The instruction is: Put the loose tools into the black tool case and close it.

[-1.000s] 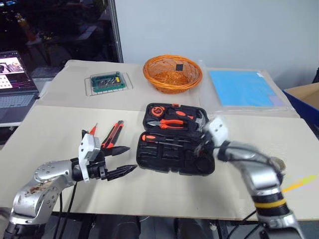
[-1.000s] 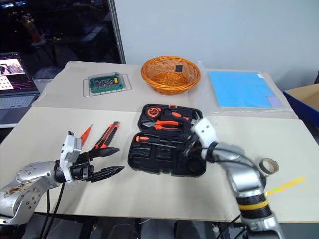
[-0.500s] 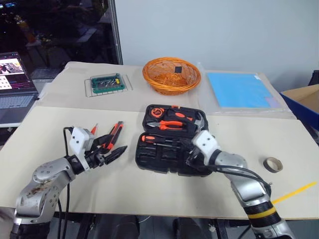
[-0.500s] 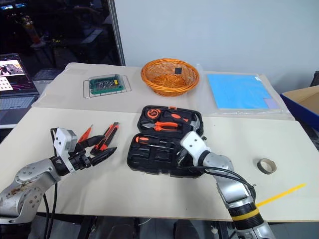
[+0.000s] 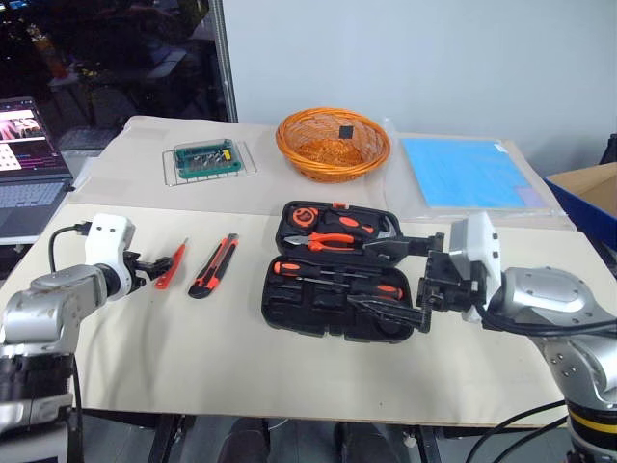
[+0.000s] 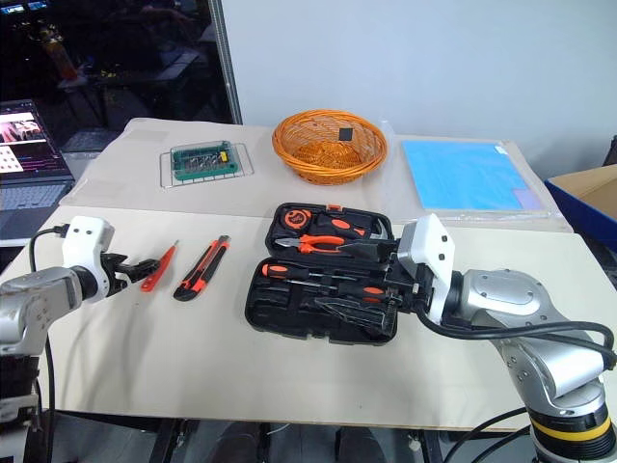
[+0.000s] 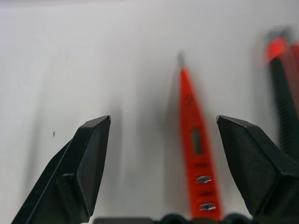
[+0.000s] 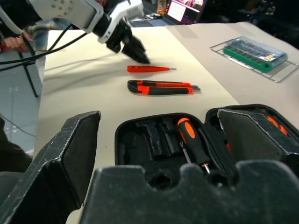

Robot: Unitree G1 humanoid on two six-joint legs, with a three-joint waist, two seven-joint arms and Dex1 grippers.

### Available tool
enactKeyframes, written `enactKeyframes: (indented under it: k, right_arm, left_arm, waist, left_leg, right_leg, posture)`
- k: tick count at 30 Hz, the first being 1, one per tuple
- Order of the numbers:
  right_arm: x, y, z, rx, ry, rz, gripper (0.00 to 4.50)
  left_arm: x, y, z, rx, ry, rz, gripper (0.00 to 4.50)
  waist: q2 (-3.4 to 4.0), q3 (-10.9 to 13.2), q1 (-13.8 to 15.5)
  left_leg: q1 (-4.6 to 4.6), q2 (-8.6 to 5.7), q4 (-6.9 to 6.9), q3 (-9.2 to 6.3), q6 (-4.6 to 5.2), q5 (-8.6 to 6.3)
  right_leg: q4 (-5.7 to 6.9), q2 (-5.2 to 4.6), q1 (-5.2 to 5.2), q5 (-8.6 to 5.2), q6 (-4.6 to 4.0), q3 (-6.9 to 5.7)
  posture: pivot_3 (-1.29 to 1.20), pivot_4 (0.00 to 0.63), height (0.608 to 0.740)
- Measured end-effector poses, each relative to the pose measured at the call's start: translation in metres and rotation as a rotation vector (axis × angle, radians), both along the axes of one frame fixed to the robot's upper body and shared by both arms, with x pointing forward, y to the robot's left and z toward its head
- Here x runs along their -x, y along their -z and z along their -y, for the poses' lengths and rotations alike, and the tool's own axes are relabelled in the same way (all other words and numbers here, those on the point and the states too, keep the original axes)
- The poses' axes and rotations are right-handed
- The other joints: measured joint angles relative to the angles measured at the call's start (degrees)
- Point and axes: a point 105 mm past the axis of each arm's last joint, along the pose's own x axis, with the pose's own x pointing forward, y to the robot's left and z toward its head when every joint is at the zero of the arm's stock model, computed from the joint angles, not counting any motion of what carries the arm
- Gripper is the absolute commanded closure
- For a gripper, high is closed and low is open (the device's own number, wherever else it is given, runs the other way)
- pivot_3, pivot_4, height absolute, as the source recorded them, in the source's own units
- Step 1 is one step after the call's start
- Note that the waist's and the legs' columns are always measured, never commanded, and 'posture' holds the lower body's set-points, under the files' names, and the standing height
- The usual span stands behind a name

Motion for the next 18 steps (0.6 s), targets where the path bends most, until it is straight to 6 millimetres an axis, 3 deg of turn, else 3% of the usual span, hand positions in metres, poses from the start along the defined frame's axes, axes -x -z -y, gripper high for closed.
enactKeyframes:
  k: [7, 9, 12, 16, 18]
  right_arm:
    - [0.005, 0.011, 0.003, 0.005, 0.02, -0.036, 0.0]
    - [0.005, 0.012, 0.003, 0.004, 0.021, -0.038, 0.0]
    - [0.006, 0.01, 0.004, -0.005, 0.023, -0.022, 0.0]
    - [0.015, 0.015, 0.015, -0.02, 0.06, -0.026, 0.0]
    - [0.023, 0.02, 0.026, -0.012, 0.09, -0.047, 0.0]
  left_arm:
    - [0.002, 0.003, 0.002, -0.012, 0.041, -0.019, 3.95]
    - [0.003, 0.002, 0.003, 0.004, 0.061, -0.006, 4.04]
    - [0.003, -0.011, 0.022, 0.094, 0.184, 0.085, 4.04]
    - [0.017, -0.058, 0.073, 0.105, 0.572, 0.179, 4.04]
    - [0.028, -0.078, 0.113, 0.045, 0.833, 0.188, 4.04]
  waist:
    - [0.0, 0.0, 0.0]
    - [0.0, 0.0, 0.0]
    - [-0.07, 0.0, 0.1]
    - [-0.21, 0.1, 0.7]
    - [-0.14, 0.1, 1.4]
  left_leg:
    - [-0.02, -0.01, -0.01, 0.0, 0.0, 0.0]
    - [-0.02, -0.02, 0.0, 0.01, 0.0, 0.0]
    - [-0.05, 0.0, 0.01, 0.0, 0.0, 0.0]
    - [-0.29, -0.03, 0.01, -0.01, 0.0, 0.0]
    - [-0.31, -0.12, 0.02, 0.02, -0.01, 0.0]
  right_leg:
    - [0.0, -0.03, 0.01, -0.01, 0.0, 0.01]
    - [0.0, -0.04, 0.0, 0.0, 0.0, 0.01]
    - [0.0, -0.05, -0.01, 0.0, -0.02, -0.01]
    - [-0.09, -0.06, -0.11, 0.0, 0.0, -0.04]
    - [-0.12, -0.11, -0.04, -0.07, 0.11, -0.01]
  posture:
    - [0.0, 0.15, 0.74]
    - [0.0, 0.15, 0.74]
    - [0.0, 0.15, 0.74]
    - [0.0, 0.15, 0.74]
    - [0.0, 0.15, 0.74]
